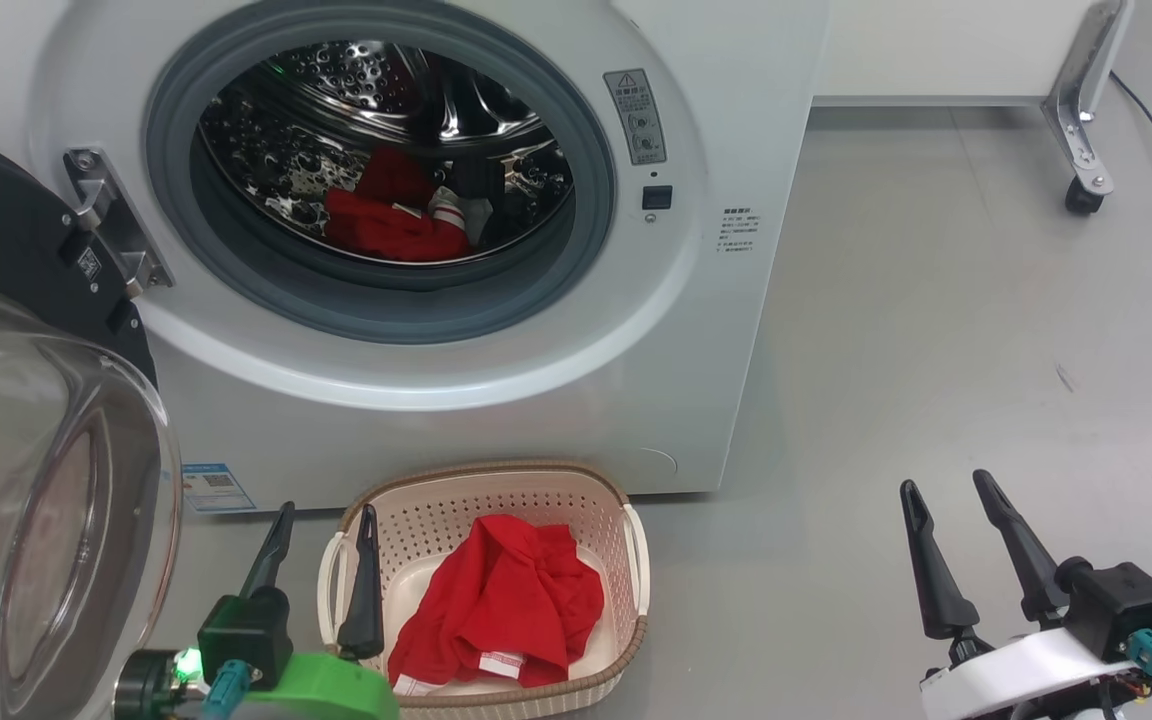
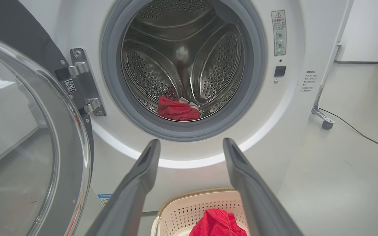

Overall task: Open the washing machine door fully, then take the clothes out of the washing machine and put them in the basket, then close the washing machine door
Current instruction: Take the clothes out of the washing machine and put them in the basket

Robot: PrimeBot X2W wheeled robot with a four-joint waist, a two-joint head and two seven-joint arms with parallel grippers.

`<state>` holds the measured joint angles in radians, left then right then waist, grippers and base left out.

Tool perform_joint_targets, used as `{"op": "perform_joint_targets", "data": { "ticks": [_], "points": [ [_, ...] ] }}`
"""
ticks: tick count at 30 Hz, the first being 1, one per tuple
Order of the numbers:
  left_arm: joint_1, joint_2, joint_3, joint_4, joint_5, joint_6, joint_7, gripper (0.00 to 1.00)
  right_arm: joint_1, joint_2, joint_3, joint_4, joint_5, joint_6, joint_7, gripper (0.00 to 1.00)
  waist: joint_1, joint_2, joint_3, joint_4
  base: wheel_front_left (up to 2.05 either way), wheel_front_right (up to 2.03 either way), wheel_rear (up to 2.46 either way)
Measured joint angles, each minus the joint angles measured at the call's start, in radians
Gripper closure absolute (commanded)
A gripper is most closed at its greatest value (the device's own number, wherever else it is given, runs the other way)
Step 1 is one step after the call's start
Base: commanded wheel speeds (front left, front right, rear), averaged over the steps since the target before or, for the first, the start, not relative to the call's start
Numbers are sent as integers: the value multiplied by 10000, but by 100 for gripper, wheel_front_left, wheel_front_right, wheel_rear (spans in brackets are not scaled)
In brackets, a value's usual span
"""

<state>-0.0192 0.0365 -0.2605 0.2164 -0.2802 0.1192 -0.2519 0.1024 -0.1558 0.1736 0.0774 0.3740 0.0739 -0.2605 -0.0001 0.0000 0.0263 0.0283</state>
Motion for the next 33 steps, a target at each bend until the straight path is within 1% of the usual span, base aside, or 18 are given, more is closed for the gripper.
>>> {"op": "perform_joint_targets", "data": {
  "ticks": [3,21,22,33],
  "points": [
    [181,21,-2,-105,0,0,0,0,151,46,58,-2,-36,-65,0,0,0,0,-135,1,0,0,0],
    [565,54,13,-523,65,0,0,0,348,155,159,-50,-150,-82,0,0,1,0,-215,-171,0,0,0],
    [580,54,10,-535,65,0,0,0,350,155,159,-52,-155,-146,0,0,1,0,-215,-173,0,0,0],
    [663,65,-105,-355,67,0,0,0,370,155,150,-115,-161,-146,0,0,1,0,-171,-166,0,0,0]
  ]
}}
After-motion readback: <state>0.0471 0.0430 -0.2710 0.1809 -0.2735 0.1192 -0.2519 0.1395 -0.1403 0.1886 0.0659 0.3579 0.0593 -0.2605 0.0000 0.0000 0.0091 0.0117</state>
